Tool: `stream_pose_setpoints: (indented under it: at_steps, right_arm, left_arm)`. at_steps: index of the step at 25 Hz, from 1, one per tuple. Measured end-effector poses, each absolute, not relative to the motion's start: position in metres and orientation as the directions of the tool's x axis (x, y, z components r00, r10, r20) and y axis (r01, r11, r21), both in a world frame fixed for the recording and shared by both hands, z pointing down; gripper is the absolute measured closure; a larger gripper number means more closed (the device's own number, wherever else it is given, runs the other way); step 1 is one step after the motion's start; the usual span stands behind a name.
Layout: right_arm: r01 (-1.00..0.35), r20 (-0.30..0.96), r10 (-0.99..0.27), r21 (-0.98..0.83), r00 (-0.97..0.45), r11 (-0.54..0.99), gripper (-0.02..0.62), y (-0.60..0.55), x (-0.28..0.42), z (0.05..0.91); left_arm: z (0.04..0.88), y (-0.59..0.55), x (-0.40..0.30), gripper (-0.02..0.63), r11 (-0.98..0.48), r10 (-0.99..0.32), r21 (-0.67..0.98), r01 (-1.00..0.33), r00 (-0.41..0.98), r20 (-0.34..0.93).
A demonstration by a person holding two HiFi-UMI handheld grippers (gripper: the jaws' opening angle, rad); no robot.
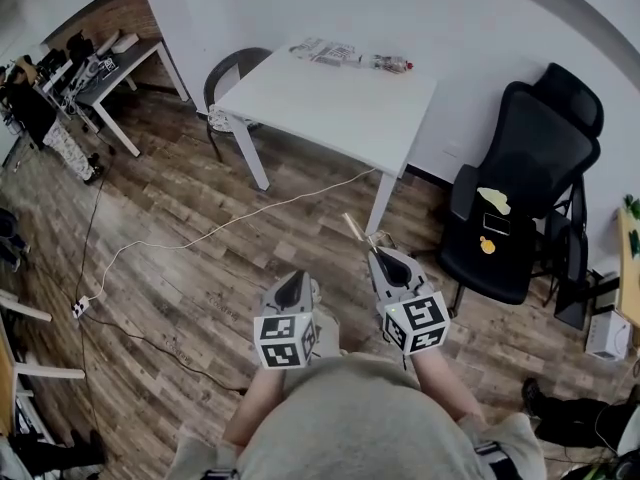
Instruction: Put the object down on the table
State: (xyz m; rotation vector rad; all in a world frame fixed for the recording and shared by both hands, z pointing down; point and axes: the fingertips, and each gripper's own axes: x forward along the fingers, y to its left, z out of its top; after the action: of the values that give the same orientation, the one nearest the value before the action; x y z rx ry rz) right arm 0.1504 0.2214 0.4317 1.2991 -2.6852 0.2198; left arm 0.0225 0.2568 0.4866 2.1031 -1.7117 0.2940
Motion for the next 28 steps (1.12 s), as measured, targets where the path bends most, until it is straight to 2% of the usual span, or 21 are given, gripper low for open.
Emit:
stream_pose_setpoints:
  at_steps: [10,28]
  right_arm:
    - [-0.779,0.215,-0.753,-0.068,-0.622,0.623,0.586,0.148,0.129,0.438]
    - [-0.790,0.209,-0.766,-0.059,-0.608,0.610,0.586,-0.015,0.061,0.416]
  left_arm:
    - [0.501,0.186,-0.001,0.591,-0.138,-0.875,0.195,-0.971,0.211,0.435]
    - [0.479,0.020,-0.069,0.591,-0.173,-0.870,0.178,-0.969,0.235,0.434]
